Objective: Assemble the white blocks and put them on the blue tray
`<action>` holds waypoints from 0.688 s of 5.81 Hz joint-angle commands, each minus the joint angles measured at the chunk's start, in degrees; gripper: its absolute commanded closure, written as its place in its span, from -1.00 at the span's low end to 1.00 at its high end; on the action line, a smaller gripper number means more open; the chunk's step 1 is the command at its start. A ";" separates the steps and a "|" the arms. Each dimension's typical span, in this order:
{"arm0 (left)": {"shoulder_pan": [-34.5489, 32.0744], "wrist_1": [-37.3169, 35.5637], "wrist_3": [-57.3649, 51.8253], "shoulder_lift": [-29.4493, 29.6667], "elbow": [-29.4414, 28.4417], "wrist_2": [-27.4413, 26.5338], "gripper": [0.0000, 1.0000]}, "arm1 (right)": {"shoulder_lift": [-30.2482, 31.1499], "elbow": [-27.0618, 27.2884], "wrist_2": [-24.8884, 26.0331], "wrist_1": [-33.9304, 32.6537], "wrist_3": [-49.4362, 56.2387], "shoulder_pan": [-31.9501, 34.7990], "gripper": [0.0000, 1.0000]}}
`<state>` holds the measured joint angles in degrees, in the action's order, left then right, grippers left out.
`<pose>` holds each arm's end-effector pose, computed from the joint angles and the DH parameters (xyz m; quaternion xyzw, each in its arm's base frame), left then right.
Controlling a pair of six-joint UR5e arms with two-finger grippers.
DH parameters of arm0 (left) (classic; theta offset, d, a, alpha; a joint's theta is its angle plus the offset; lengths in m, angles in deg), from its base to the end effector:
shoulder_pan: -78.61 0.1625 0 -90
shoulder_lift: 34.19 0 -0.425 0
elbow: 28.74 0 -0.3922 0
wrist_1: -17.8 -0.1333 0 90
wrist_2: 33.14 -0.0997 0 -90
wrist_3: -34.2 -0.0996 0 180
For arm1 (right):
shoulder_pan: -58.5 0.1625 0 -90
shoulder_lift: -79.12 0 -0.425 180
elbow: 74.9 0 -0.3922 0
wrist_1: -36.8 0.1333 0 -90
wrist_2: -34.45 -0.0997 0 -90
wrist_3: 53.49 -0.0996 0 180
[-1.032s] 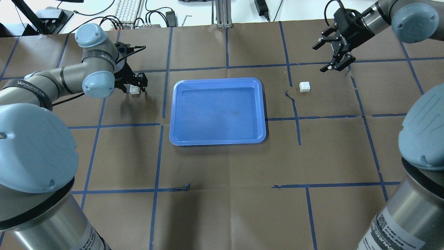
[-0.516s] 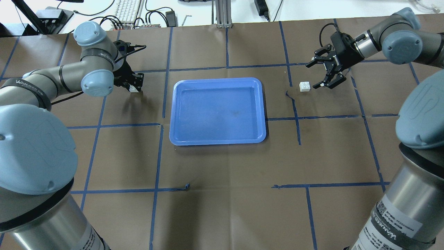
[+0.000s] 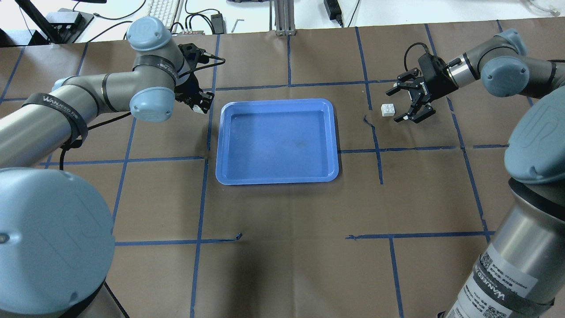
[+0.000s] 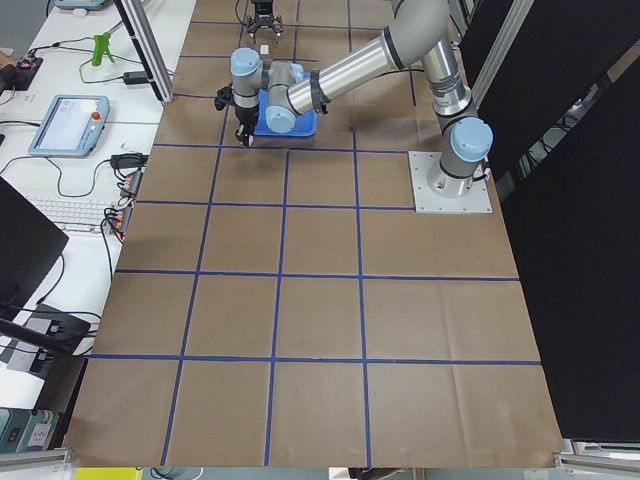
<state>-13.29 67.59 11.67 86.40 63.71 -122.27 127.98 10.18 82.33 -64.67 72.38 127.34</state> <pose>-0.1565 -0.6516 0.2282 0.2116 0.9753 -0.0629 0.0037 -0.0501 -0.6837 0.1420 -0.6747 0.6177 -0.2798 0.2914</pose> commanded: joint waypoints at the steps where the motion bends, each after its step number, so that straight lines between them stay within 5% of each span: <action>1: -8.96 1.35 -12.28 -1.84 2.10 -0.16 1.00 | -1.13 0.52 0.11 -0.92 0.00 -0.29 -0.99; 2: -10.83 0.75 -21.41 -2.28 4.38 -0.08 1.00 | -1.14 1.31 0.02 -1.01 0.08 -0.29 -0.92; 4: -15.12 0.56 -38.91 -2.10 4.84 -0.16 1.00 | -0.96 0.80 0.55 -1.71 -0.01 -0.29 0.05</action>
<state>-26.00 68.23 -18.90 84.92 68.17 -122.33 126.92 11.23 82.68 -65.93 72.35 127.05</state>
